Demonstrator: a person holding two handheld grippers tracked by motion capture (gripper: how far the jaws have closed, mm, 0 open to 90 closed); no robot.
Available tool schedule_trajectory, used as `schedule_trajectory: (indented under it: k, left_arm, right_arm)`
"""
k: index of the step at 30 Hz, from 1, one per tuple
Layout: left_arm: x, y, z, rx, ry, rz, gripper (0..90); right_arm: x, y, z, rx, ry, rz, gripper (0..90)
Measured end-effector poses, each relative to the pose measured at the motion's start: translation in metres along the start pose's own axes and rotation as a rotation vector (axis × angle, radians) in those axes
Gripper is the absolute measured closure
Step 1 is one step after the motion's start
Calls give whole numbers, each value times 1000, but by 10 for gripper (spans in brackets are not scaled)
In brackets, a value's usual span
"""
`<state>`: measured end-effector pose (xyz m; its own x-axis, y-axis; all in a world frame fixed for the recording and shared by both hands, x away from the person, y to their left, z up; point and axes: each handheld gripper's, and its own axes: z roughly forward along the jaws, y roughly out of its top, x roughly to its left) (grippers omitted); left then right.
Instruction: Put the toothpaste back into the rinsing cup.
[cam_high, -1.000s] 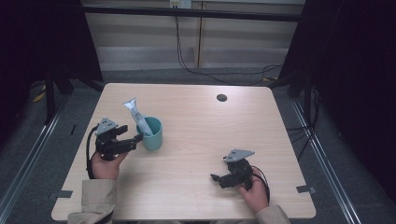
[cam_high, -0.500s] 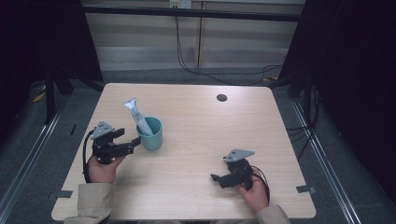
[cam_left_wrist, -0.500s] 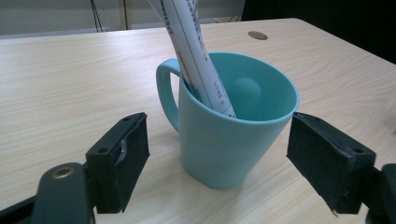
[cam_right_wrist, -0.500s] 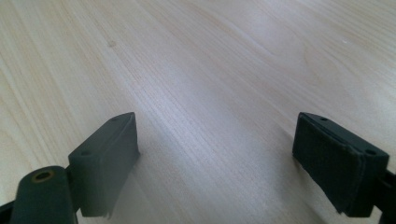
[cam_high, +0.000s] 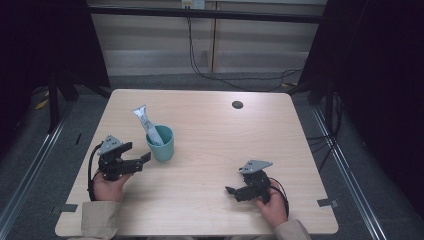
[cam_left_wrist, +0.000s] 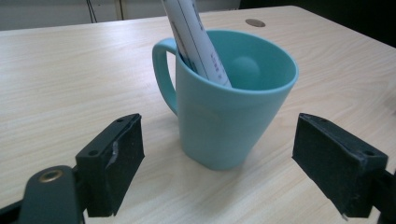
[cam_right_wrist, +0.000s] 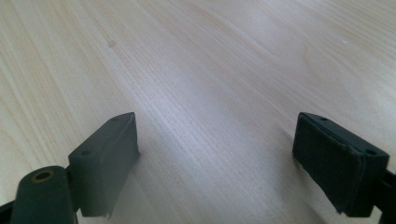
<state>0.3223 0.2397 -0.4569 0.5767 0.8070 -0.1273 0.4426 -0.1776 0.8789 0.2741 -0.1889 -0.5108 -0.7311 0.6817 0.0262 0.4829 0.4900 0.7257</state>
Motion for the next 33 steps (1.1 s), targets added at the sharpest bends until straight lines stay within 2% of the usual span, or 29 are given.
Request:
schedule_trajectory:
  k: [15, 30, 33]
  left_arm:
    - [-2, -20, 1, 39, -11, 5, 152]
    - [-1, -37, 2, 86, 11, 15, 150]
    - [-1, -39, 3, 118, 23, 44, 149]
  right_arm:
    - [0, 0, 0, 0, 1, 0, 136]
    - [0, 0, 0, 0, 0, 0, 136]
    - [0, 0, 0, 0, 0, 1, 136]
